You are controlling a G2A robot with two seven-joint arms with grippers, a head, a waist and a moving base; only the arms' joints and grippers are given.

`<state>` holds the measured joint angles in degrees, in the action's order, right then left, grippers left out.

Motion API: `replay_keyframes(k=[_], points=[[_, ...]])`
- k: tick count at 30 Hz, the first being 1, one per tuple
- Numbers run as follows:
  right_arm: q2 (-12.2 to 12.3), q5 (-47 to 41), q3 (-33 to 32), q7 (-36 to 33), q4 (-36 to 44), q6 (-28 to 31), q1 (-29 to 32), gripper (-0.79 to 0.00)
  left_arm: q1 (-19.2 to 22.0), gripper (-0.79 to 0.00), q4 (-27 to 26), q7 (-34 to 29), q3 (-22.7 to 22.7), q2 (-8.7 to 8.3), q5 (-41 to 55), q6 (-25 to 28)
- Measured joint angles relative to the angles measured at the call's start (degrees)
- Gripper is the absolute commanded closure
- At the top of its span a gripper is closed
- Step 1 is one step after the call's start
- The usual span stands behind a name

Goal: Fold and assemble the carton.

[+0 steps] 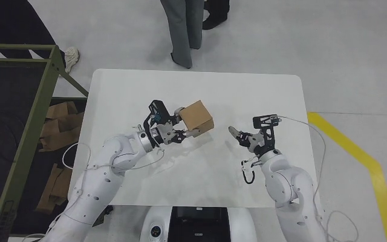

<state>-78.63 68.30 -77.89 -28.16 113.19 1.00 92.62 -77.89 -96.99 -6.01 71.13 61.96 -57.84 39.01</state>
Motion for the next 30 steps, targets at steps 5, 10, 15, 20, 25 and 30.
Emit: replay_keyframes(k=[5, 10, 15, 20, 25, 30], points=[[-0.01, 0.01, 0.07, -0.03, -0.07, -0.01, -0.08, -0.785, 0.0, 0.0, 0.05, 0.05, 0.02, 0.0, -0.03, -0.08], [-0.01, 0.01, 0.07, -0.03, -0.06, -0.01, -0.08, -0.785, 0.0, 0.0, 0.05, 0.06, 0.02, 0.0, -0.03, -0.08], [-0.01, 0.01, 0.07, -0.03, -0.06, -0.01, -0.07, -0.785, -0.11, 0.0, -0.1, -0.59, -0.67, 0.21, 2.64, -0.99], [-0.01, 0.01, 0.07, -0.03, -0.06, -0.01, -0.07, -0.785, 2.28, 0.0, -2.25, -5.16, -0.64, 0.46, 11.89, -2.3], [-0.01, 0.01, 0.07, -0.03, -0.06, -0.01, -0.08, -0.785, 4.98, 0.0, -4.97, -12.44, -0.26, 0.38, 23.56, -2.33], [-0.01, 0.01, 0.07, -0.03, -0.06, -0.01, -0.07, -0.785, 8.27, 0.0, -7.68, -20.77, -0.63, 0.25, 35.74, -3.54]])
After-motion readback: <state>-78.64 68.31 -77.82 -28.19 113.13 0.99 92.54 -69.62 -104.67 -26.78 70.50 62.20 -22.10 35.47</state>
